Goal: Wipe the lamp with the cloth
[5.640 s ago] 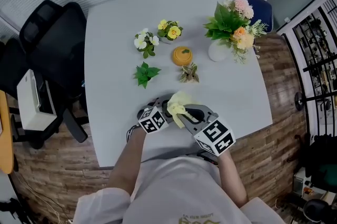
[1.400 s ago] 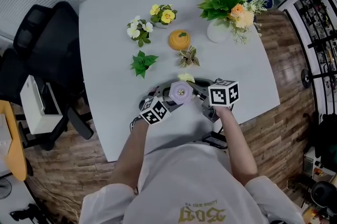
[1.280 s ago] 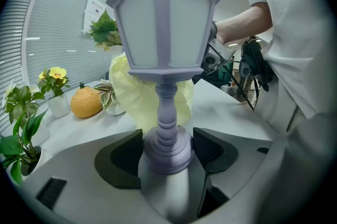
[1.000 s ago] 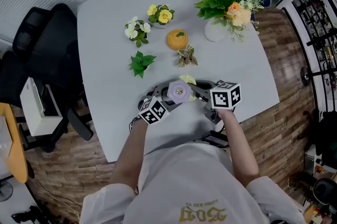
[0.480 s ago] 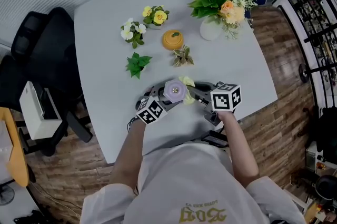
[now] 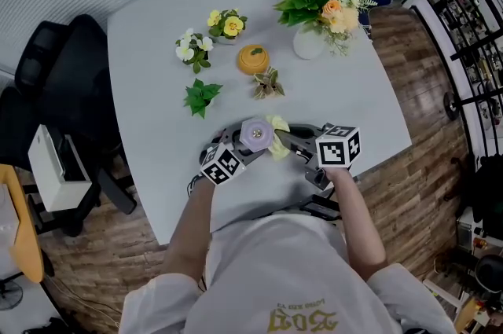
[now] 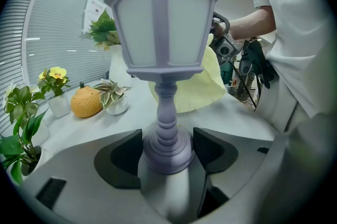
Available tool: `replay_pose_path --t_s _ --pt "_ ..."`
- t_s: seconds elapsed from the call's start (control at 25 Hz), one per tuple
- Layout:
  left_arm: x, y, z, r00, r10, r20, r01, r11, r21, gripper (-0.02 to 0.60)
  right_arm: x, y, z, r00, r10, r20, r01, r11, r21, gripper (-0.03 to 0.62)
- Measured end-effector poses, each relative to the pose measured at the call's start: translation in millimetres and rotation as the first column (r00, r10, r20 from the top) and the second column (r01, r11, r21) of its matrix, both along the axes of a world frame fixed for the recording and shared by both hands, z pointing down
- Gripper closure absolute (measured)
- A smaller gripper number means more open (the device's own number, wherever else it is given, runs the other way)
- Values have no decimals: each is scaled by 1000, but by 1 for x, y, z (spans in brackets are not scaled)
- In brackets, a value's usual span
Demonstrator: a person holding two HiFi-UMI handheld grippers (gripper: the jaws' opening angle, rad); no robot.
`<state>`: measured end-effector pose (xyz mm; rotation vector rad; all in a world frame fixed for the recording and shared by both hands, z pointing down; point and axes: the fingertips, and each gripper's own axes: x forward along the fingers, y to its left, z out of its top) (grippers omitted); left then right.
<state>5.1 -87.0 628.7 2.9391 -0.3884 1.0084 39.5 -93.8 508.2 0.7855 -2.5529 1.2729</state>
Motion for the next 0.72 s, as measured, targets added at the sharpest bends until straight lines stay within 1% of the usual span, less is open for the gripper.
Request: replay_pose_path --t_s 0.2,0.44,0.72 --pt "0 1 1 1000 1 1 -1 1000 -1 281 0 5 -4 1000 -6 11 6 1000 3 540" --pt "0 0 0 1000 0 3 0 1000 -2 281 -5 19 -5 998 -59 28 59 998 -11 540" --pt "0 1 -1 1000 0 1 0 1000 -1 281 -8 24 -6 998 -68 19 68 998 -6 540"
